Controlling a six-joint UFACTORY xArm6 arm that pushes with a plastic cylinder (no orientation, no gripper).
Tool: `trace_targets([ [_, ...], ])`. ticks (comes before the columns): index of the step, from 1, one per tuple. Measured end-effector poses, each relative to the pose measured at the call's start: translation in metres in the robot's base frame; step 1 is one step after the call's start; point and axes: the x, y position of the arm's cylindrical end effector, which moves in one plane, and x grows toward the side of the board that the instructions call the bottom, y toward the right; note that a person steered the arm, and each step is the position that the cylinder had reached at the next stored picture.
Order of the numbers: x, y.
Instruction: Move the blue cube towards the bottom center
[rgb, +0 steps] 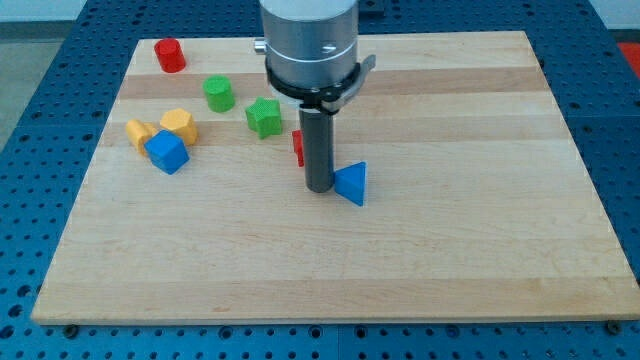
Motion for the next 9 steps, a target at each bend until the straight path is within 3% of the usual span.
trace_targets([
  [1, 0.03, -0.04],
  [2, 0.058, -0.132],
  [3, 0.037, -0.286],
  [4, 0.016, -0.292],
  [6, -0.097, -0.288],
  [7, -0.09, -0.238],
  [8, -0.059, -0.177],
  [9, -0.015, -0.153],
])
